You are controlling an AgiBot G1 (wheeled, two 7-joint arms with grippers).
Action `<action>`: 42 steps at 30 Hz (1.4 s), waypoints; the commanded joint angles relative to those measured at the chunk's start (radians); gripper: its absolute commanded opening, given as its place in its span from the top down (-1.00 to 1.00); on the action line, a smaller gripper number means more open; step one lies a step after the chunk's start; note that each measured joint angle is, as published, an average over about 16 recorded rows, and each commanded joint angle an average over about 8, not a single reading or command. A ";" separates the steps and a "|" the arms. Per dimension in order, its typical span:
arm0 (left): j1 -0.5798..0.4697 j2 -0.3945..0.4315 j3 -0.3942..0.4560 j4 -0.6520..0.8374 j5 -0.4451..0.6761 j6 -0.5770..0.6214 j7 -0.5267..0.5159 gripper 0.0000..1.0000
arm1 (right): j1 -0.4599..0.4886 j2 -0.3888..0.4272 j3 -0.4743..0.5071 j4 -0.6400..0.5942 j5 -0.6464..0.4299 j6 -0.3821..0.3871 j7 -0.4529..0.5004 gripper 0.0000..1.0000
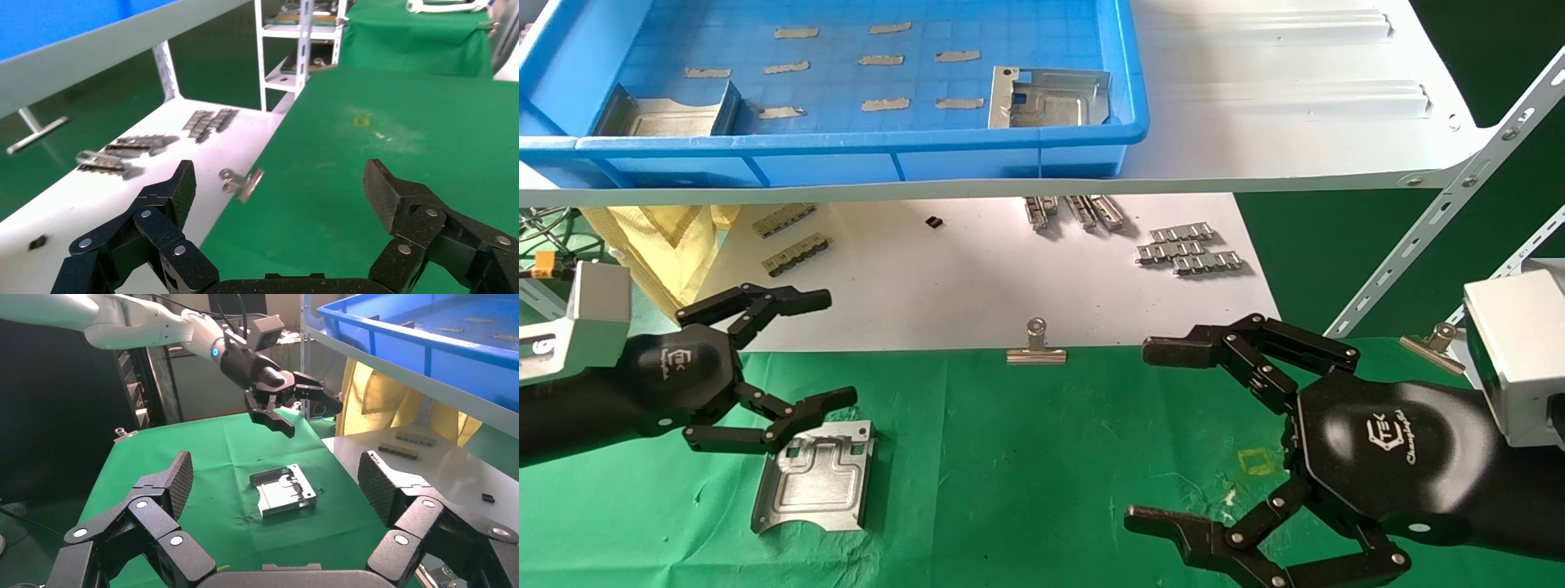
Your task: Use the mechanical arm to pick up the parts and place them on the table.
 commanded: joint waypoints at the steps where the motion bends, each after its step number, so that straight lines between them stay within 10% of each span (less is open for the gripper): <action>1: 0.015 -0.005 -0.018 -0.037 0.000 -0.004 -0.026 -1.00 | 0.000 0.000 0.000 0.000 0.000 0.000 0.000 -1.00; 42: 0.306 -0.099 -0.378 -0.758 -0.007 -0.074 -0.529 -1.00 | 0.000 0.000 0.000 0.000 0.000 0.000 0.000 -1.00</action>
